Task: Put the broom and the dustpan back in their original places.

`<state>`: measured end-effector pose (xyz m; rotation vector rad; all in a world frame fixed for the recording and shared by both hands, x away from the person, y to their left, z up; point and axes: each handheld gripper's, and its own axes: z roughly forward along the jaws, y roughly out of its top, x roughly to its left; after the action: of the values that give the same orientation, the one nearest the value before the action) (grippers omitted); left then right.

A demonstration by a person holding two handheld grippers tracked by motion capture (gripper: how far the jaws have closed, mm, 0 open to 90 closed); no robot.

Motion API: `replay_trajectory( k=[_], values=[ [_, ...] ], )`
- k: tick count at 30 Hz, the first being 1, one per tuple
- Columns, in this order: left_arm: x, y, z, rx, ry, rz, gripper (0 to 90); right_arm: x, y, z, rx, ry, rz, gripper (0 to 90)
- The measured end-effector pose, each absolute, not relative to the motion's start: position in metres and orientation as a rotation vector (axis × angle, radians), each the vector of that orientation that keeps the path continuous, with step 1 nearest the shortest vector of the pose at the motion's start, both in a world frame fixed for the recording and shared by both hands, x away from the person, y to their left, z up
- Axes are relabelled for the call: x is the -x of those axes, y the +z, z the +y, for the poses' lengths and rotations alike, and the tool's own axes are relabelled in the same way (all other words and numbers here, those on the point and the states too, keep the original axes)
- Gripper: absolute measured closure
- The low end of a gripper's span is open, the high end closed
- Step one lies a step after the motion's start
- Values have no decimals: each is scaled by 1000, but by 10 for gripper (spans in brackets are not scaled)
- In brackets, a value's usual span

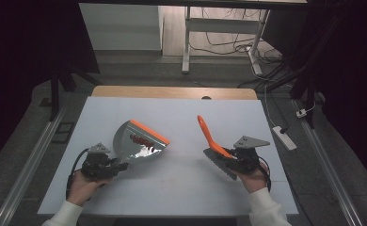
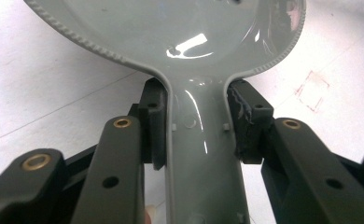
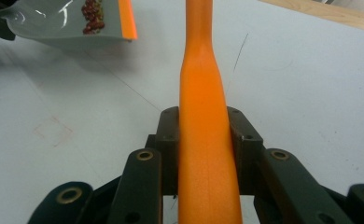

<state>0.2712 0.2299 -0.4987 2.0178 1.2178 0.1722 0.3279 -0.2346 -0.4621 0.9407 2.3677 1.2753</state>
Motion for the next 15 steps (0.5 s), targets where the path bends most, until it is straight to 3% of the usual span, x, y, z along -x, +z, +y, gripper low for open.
replay_trajectory(
  k=[15],
  values=[
    [-265, -503, 230, -1938, 149, 1323, 613, -322, -461, -245, -983, 1254, 2343, 700]
  ],
)
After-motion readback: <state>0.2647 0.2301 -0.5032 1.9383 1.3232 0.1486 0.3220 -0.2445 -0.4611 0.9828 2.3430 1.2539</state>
